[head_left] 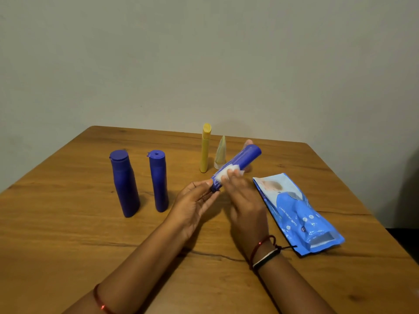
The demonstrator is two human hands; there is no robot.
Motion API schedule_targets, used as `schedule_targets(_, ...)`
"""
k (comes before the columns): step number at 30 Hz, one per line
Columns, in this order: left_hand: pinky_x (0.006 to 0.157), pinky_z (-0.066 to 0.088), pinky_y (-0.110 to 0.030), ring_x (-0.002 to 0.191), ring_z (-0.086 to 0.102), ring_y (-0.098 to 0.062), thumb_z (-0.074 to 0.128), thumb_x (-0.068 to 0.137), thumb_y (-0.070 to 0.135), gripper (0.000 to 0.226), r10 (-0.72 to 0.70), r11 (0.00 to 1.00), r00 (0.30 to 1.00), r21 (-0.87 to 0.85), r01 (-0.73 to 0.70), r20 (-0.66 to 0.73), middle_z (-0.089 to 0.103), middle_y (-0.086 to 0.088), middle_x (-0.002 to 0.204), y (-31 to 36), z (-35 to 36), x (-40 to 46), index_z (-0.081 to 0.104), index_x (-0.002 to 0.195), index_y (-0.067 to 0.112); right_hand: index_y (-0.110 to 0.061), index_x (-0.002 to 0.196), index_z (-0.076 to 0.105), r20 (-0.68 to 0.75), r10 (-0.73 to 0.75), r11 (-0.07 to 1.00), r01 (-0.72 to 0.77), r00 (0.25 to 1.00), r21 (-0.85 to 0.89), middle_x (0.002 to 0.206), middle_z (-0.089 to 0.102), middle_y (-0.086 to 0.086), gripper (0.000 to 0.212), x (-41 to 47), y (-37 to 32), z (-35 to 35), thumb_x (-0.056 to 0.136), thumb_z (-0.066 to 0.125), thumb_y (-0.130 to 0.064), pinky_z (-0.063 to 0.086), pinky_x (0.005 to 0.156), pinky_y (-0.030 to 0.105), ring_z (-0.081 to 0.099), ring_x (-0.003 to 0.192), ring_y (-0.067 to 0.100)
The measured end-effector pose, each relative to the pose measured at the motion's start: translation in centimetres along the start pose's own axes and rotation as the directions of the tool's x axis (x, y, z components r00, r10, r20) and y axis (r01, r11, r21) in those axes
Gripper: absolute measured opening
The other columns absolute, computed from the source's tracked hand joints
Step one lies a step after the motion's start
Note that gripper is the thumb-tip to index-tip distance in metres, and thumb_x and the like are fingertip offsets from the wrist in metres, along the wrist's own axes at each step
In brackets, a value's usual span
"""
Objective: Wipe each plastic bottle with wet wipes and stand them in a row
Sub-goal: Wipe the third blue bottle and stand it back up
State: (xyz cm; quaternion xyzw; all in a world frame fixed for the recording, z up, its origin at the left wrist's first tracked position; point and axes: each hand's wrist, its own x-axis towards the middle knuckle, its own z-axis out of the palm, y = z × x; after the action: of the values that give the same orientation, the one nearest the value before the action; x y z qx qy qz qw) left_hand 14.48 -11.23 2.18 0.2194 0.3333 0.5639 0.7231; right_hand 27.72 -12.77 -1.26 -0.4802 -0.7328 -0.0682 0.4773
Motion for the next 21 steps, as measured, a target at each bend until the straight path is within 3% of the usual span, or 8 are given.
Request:
schedule_targets(4, 0.082, 0.055, -0.029, 0.108, 0.063, -0.025, 0.064, 0.076, 0.008, 0.041, -0.071, 0.990, 0.997, -0.123, 0.075, 0.035, 0.066, -0.022, 0.114, 0.5, -0.2, -0.4, 0.059, 0.114, -0.006, -0.008, 0.130, 0.055, 0.138, -0.193, 0.978, 0.203, 0.971, -0.057, 0.138, 0.050, 0.006, 0.058, -0.6, -1.0, 0.3, 0.076, 0.069, 0.007, 0.034, 0.110, 0.028, 0.038, 0.136, 0.016)
schedule_targets(8, 0.077, 0.057, -0.026, 0.098, 0.065, -0.022, 0.064, 0.078, 0.008, 0.036, -0.095, 0.986, 0.995, -0.132, 0.099, 0.031, 0.066, -0.021, 0.109, 0.7, -0.2, -0.4, 0.059, 0.112, -0.004, -0.006, 0.131, 0.053, 0.140, -0.230, 0.960, 0.248, 0.963, -0.127, 0.139, 0.050, 0.009, 0.059, -0.1, -0.4, -0.8, 0.075, 0.068, 0.008, 0.039, 0.107, 0.034, 0.037, 0.136, 0.020)
schedule_targets(11, 0.072, 0.058, -0.024, 0.085, 0.066, -0.020, 0.060, 0.087, 0.004, 0.005, -0.059, 0.998, 0.998, 0.001, 0.059, 0.004, 0.067, -0.016, 0.095, 0.5, 0.1, -0.4, 0.058, 0.092, 0.003, -0.005, 0.132, 0.052, 0.019, -0.099, 0.984, 0.101, 0.995, -0.147, 0.140, 0.048, 0.010, 0.068, 0.6, 1.1, -1.6, 0.071, 0.059, 0.022, 0.034, 0.111, 0.033, 0.035, 0.137, 0.020)
schedule_targets(13, 0.073, 0.057, -0.024, 0.082, 0.067, -0.019, 0.060, 0.088, 0.002, 0.003, -0.010, 0.993, 1.000, 0.119, 0.010, 0.004, 0.068, -0.013, 0.094, 0.4, 0.2, -0.6, 0.059, 0.087, 0.005, -0.005, 0.131, 0.054, -0.095, 0.047, 0.988, -0.060, 0.994, -0.141, 0.139, 0.050, 0.010, 0.071, 1.0, 2.6, -2.2, 0.068, 0.050, 0.028, 0.028, 0.113, 0.027, 0.038, 0.135, 0.020)
schedule_targets(16, 0.073, 0.057, -0.024, 0.084, 0.069, -0.020, 0.063, 0.085, 0.001, 0.006, 0.047, 0.977, 0.999, 0.206, -0.050, 0.020, 0.070, -0.013, 0.096, 0.2, 0.2, -0.8, 0.060, 0.086, 0.006, -0.006, 0.128, 0.057, -0.196, 0.177, 0.969, -0.205, 0.965, -0.138, 0.136, 0.052, 0.009, 0.058, 1.2, 4.1, -3.0, 0.078, 0.049, 0.022, 0.027, 0.112, 0.023, 0.043, 0.131, 0.024)
schedule_targets(21, 0.077, 0.057, -0.026, 0.088, 0.070, -0.022, 0.065, 0.084, 0.002, 0.008, 0.081, 0.967, 0.996, 0.240, -0.085, 0.027, 0.071, -0.012, 0.098, 0.2, 0.0, -0.8, 0.061, 0.089, 0.007, -0.010, 0.131, 0.055, -0.105, 0.202, 0.969, -0.214, 0.974, -0.120, 0.138, 0.050, 0.008, 0.064, 0.6, 2.5, -2.2, 0.076, 0.052, 0.022, 0.033, 0.109, 0.033, 0.042, 0.133, 0.022)
